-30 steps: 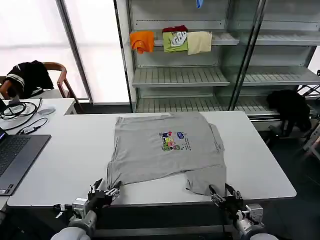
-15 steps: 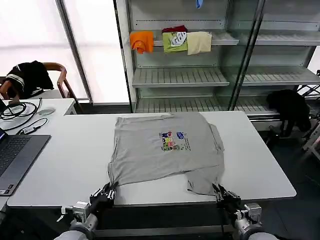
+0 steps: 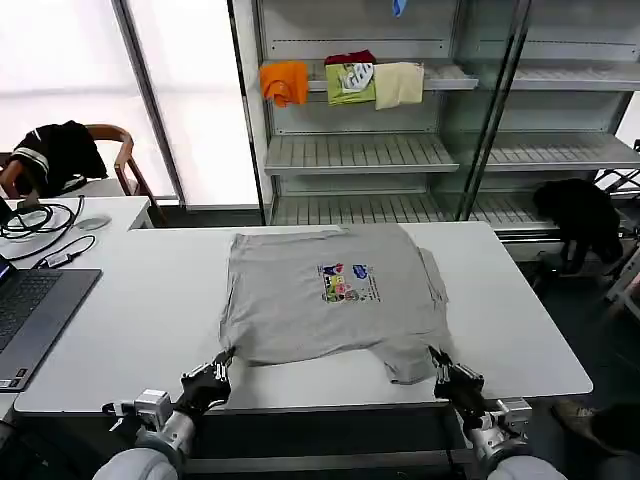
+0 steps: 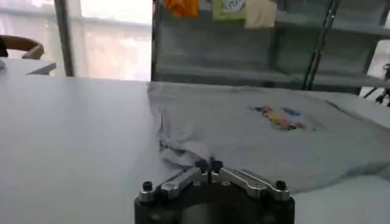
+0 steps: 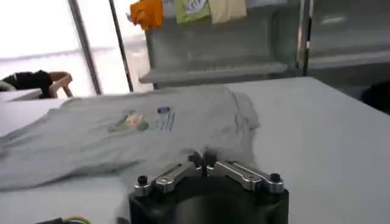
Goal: Fold and organize the clothes.
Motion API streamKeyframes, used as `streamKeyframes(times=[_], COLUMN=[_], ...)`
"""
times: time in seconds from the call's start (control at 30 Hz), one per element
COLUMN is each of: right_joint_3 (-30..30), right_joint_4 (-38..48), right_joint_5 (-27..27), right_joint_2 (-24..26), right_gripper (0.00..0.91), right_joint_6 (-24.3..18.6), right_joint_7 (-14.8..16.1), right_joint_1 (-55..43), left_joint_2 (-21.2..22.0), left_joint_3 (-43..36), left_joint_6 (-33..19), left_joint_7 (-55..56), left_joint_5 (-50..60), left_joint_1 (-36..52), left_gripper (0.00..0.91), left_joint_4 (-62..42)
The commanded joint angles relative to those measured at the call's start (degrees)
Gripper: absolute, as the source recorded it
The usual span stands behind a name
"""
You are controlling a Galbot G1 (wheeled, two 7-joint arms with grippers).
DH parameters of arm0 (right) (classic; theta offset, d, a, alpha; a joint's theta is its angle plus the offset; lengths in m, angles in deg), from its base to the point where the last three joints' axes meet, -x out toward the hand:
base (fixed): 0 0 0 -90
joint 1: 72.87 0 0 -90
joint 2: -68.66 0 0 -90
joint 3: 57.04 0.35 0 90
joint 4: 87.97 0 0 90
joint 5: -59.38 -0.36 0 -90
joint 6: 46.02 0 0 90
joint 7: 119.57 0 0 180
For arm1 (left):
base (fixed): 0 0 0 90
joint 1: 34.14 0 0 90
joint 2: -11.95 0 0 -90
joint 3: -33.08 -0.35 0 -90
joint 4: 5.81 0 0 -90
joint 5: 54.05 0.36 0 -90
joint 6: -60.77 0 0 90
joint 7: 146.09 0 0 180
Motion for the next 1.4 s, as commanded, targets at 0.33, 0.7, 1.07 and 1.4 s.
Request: streamKeyframes(times=[0.33,0.7,1.07,1.4], right_joint_3=[-2.2,-3.3,-4.1,-4.5], right_joint_4=[14.3,29.5,39.3,42.2], right_joint_5=[3.0,4.9,9.7,11.1], right_joint_2=[-2.8,-4.7,-5.8,-6.1], right_gripper=[0.000,0.000,0.000,0.907], right_joint_6=[0.9,0.7,-0.6,-1.7], right_joint_7=[-1.5,-1.0,0.8,1.2], right_joint_1=[-22.3,-33.6,-38.1,-40.4], left_joint_2=[0.0,1.4,1.1,1.8], left_joint_3=[-0.7,0.2,-0.2,-0.2], left_joint_6=[0.3,0.2,0.1,0.1], left_joint_7=[2.7,4.4,3.6,3.1], left_joint_5=[-5.3,-2.4,-1.4,1.1], left_joint_1=[18.6,22.1,22.8,24.2], left_gripper=[0.000,0.010,0.020,0.907], left_joint_4=[-11.8,-19.3,-22.7,-24.5])
